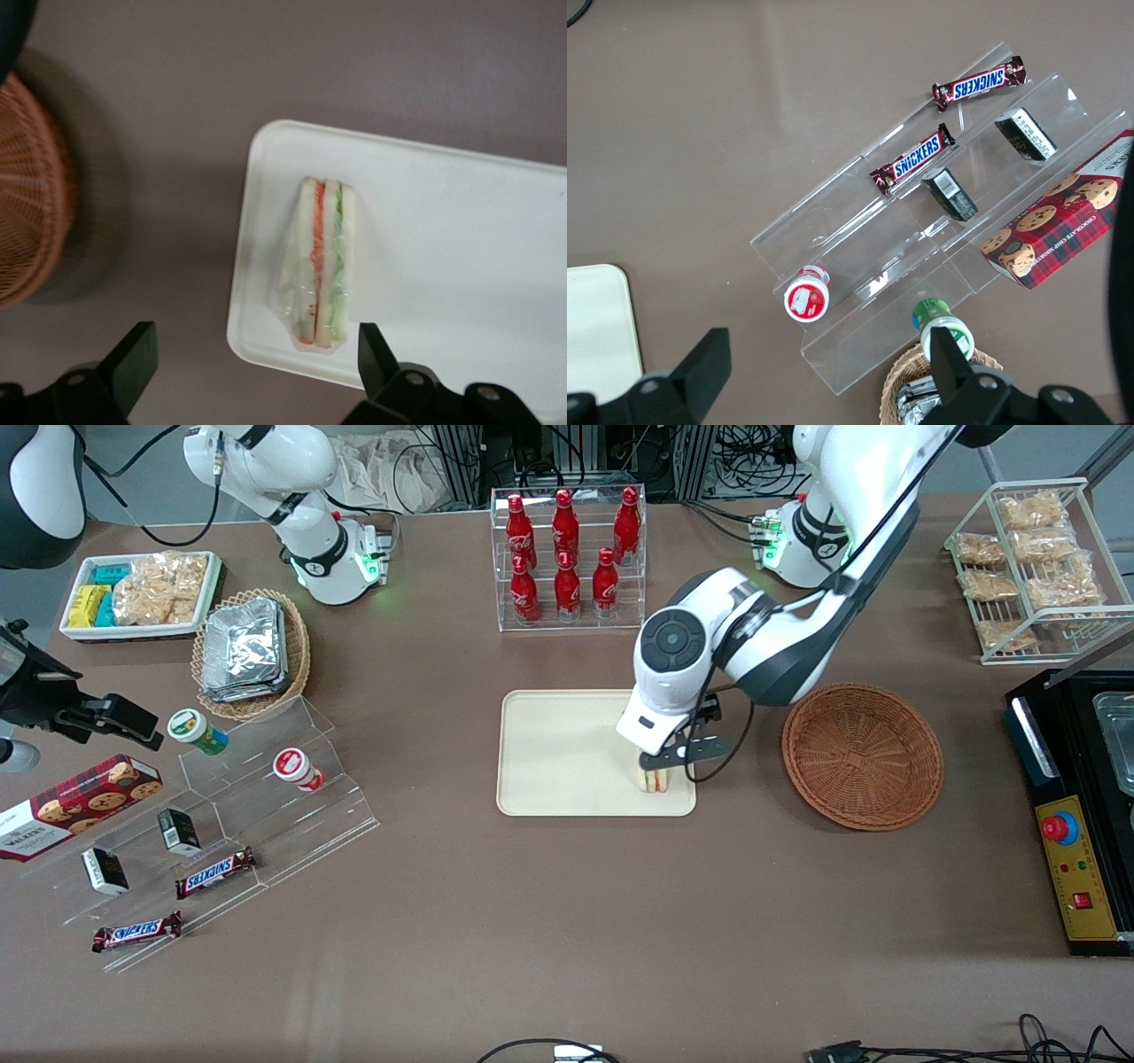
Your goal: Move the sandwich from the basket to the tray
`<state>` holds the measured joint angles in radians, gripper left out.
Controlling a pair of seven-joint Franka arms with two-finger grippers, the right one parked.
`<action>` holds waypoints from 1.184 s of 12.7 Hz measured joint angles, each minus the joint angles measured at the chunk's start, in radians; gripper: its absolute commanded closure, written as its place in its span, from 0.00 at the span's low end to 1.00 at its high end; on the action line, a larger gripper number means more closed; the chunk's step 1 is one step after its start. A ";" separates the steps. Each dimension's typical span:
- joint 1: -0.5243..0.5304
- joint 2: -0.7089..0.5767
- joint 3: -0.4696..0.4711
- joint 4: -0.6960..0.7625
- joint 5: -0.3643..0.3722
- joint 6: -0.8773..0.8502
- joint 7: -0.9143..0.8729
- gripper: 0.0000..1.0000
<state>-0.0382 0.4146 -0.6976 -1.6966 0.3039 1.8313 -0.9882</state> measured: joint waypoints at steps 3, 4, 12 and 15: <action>0.005 -0.094 0.101 0.073 -0.104 -0.106 0.116 0.00; 0.006 -0.133 0.185 0.108 -0.151 -0.160 0.204 0.00; 0.012 -0.370 0.529 0.094 -0.213 -0.325 0.559 0.00; 0.013 -0.441 0.656 0.017 -0.227 -0.297 0.760 0.00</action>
<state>-0.0248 -0.0268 -0.0419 -1.6798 0.0765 1.5346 -0.2282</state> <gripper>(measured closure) 0.000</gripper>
